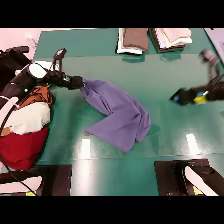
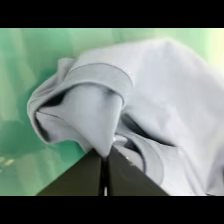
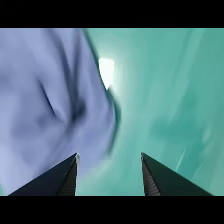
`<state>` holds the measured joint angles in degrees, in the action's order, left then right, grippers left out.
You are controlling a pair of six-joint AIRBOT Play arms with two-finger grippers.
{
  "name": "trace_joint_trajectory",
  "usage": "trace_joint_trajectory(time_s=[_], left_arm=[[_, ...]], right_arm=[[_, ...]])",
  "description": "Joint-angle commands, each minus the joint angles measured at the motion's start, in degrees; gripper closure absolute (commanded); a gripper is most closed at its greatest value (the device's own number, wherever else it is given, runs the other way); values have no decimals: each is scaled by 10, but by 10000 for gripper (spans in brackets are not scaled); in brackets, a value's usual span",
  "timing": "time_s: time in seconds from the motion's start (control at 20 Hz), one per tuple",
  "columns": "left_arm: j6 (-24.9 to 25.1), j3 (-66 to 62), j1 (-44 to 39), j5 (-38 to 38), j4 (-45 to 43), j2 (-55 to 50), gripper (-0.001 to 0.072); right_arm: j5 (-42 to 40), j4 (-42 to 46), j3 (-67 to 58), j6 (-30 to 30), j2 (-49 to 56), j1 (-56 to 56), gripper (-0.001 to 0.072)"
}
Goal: Fold the shirts.
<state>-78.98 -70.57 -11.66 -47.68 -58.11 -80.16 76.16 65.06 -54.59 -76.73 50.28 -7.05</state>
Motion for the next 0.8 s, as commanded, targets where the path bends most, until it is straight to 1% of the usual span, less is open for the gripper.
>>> trace_joint_trajectory(time_s=[0.0,0.1,0.2,0.35,0.4,0.5,0.6,0.75], left_arm=[[0,-7,0,-3,-35,22,685],[0,-7,0,-4,-35,21,684],[0,-7,0,-4,-35,21,685],[0,-7,0,-4,-36,21,684],[0,-7,0,-4,-36,21,684],[0,-7,0,-3,-41,22,685],[-1,-12,1,-4,-73,38,685],[-5,-53,1,-8,-149,97,684]], right_arm=[[-40,-42,156,-6,32,13,250],[-93,-76,193,-6,72,47,251],[-142,-101,200,-5,115,95,251],[-182,-100,174,-5,183,159,264],[-189,-99,158,-2,203,176,325],[-199,-89,121,14,229,201,683],[-191,-58,73,12,227,208,696],[-138,24,-31,6,173,183,696]])
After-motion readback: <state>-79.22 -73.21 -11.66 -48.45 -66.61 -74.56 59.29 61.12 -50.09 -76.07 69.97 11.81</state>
